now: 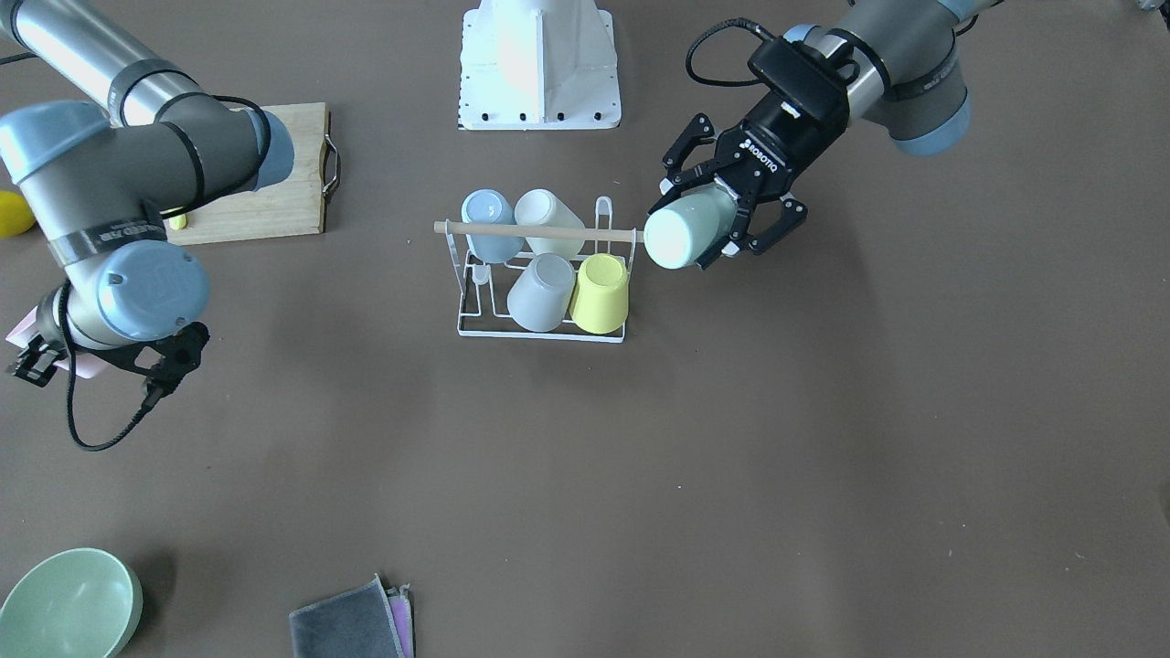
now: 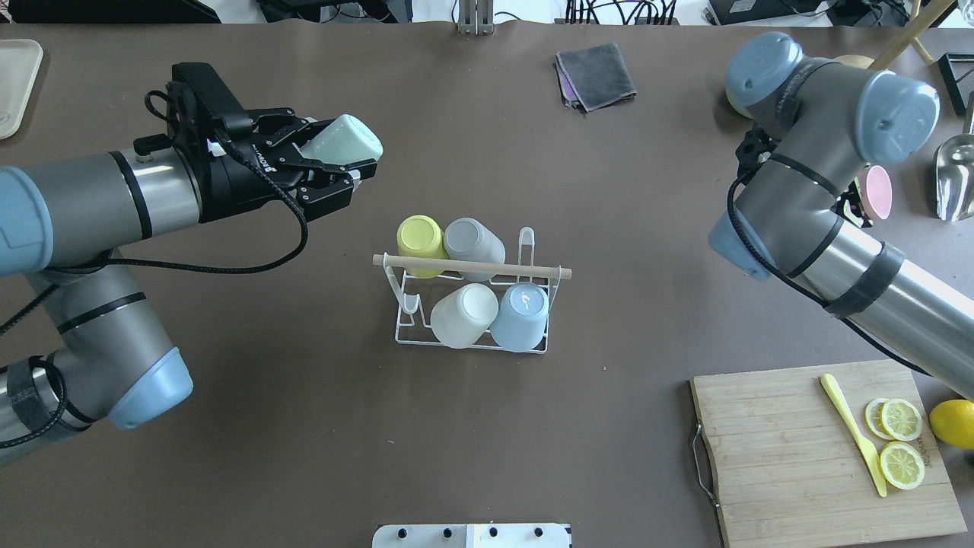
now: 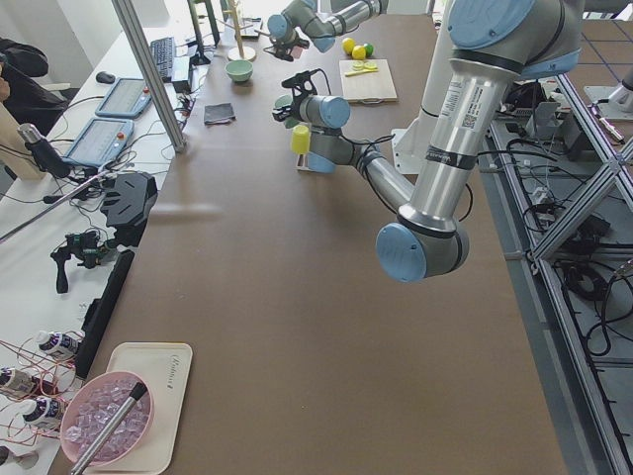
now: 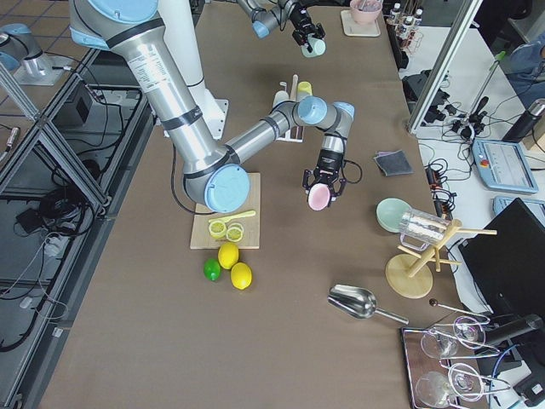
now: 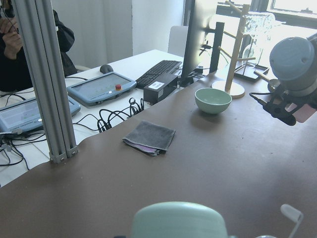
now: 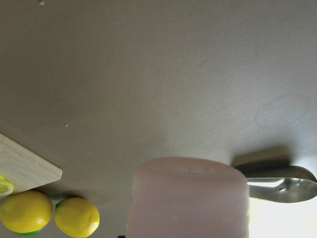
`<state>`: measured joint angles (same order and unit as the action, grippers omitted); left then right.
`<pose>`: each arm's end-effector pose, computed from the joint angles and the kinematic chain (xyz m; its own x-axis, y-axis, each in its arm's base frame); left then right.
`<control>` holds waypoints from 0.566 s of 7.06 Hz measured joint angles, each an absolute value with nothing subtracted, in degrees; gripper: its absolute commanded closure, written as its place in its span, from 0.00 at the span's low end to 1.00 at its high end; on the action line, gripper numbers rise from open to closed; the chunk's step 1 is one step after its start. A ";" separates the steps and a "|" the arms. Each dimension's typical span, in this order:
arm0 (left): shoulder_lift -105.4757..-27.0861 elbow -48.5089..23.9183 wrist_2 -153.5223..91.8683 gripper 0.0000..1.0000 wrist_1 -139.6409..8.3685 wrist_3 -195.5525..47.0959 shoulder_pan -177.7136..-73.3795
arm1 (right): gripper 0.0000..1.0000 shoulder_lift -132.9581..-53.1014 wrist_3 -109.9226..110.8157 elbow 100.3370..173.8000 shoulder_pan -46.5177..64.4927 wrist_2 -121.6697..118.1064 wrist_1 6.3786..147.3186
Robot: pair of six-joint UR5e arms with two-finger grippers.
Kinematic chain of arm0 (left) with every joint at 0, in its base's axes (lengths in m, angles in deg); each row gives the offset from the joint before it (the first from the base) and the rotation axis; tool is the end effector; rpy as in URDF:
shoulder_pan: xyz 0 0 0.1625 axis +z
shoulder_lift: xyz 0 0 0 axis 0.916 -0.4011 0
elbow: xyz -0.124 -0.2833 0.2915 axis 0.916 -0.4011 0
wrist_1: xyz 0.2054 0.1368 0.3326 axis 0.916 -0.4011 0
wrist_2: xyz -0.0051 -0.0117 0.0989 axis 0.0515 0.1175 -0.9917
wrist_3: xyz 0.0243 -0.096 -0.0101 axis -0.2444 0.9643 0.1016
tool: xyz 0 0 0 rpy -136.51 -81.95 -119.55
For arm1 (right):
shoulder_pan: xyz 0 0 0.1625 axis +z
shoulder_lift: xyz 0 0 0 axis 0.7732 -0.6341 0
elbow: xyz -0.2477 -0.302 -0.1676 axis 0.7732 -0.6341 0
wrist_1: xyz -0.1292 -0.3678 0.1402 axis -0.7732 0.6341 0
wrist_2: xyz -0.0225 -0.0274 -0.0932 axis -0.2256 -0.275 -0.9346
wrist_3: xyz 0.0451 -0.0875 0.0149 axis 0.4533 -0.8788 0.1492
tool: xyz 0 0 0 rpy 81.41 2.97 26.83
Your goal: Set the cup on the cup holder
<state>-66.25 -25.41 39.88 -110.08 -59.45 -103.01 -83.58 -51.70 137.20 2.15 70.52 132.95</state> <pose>0.3561 -0.4264 0.2244 0.3947 0.7903 -0.4687 0.4521 0.2770 0.8479 -0.2767 -0.5696 0.4353 0.3056 -0.9355 0.1772 0.9516 0.2938 -0.0902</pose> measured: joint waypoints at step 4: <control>-63.67 -24.83 17.49 1.00 -127.48 -62.48 -85.15 | 1.00 -84.97 -51.34 144.19 10.25 88.62 128.50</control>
